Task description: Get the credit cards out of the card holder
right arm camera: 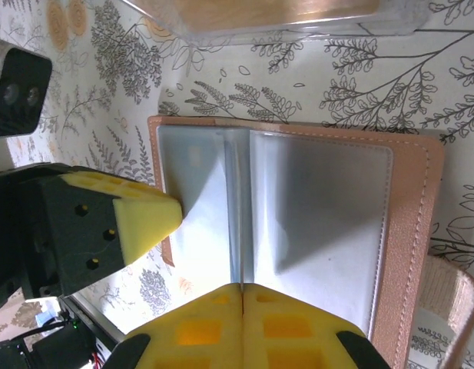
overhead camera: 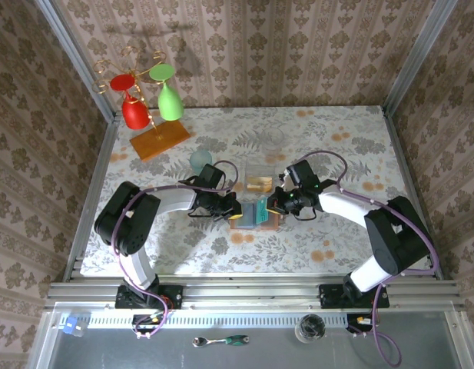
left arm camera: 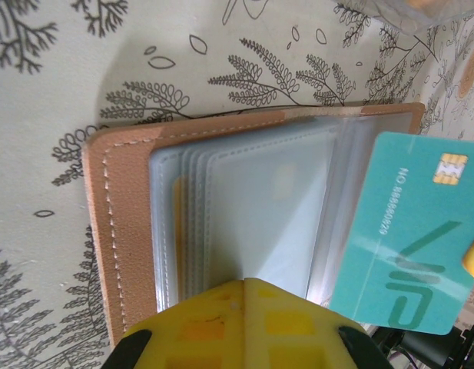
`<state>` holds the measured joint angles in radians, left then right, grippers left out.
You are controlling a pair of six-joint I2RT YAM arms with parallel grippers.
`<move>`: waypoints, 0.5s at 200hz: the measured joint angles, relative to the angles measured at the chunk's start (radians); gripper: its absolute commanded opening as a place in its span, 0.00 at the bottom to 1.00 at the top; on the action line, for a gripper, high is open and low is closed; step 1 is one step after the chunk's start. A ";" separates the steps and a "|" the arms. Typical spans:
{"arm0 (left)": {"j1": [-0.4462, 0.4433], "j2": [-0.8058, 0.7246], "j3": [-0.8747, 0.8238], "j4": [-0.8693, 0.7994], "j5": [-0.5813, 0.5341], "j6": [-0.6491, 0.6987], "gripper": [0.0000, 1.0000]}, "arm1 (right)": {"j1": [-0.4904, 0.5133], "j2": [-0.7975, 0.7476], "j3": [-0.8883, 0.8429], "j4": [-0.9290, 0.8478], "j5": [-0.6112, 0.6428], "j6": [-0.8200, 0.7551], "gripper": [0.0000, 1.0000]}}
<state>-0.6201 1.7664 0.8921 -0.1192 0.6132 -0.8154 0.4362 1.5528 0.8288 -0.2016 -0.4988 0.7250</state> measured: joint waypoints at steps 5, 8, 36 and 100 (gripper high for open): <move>0.000 0.000 0.000 0.000 0.000 0.000 0.05 | 0.000 -0.003 0.005 -0.010 0.002 -0.009 0.03; 0.001 0.000 0.000 0.000 0.000 0.000 0.06 | -0.001 -0.005 0.008 -0.015 0.002 -0.014 0.02; 0.006 -0.002 0.000 0.000 0.000 0.000 0.07 | -0.006 -0.019 0.051 -0.075 0.021 -0.083 0.02; 0.024 -0.042 0.000 0.020 -0.001 -0.015 0.08 | -0.011 -0.060 0.159 -0.226 0.106 -0.411 0.00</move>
<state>-0.5964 1.7248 0.8921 -0.0990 0.6125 -0.8303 0.4252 1.4929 0.9874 -0.4278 -0.3923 0.3138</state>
